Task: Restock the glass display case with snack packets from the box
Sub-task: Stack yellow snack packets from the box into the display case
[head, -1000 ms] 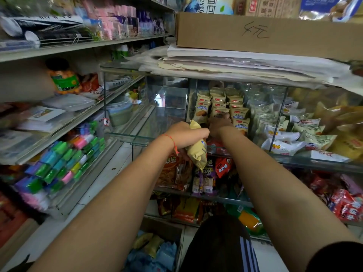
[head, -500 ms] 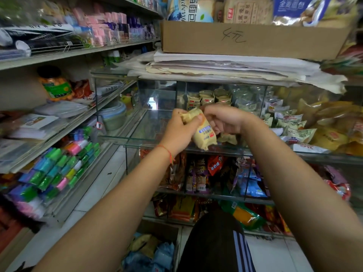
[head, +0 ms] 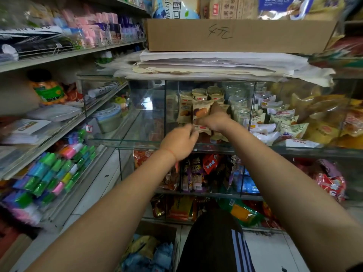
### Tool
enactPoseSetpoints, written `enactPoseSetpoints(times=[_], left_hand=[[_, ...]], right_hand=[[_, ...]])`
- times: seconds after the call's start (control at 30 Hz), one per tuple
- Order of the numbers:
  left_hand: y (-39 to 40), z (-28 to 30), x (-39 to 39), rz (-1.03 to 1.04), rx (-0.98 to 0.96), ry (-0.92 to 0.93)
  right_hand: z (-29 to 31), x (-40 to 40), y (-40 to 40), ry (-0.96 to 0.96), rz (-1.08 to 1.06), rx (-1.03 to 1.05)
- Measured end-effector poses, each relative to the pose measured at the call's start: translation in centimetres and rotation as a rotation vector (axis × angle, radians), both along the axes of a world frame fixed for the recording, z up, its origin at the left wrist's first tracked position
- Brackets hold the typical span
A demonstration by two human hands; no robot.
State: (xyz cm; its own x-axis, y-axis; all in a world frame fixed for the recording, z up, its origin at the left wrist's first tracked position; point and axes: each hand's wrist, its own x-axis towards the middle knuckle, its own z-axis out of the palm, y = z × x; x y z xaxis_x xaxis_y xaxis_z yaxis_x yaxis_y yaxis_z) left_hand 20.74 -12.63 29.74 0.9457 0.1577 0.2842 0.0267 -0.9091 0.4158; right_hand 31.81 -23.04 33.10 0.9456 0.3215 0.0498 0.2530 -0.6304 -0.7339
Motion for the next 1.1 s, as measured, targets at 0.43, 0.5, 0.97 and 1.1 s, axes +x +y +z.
enactPoseSetpoints(times=[0.43,0.5,0.97,1.1], left_hand=[[0.1,-2.4,-0.1,0.038,0.464,-0.063],[0.1,-2.4,0.0,0.037,0.468,-0.059],[0.1,-1.4,-0.3,-0.032,0.426,0.092],[0.5,-1.0,-0.1,-0.034,0.309,0.227]], right_hand=[[-2.6,3.2,2.7,-0.238,0.022,-0.404],[-2.8,3.5,2.8,-0.275,0.030,-0.440],[-2.6,3.1,3.9,-0.247,0.006,-0.626],[-1.9,2.2,2.7,-0.243,0.026,-0.673]])
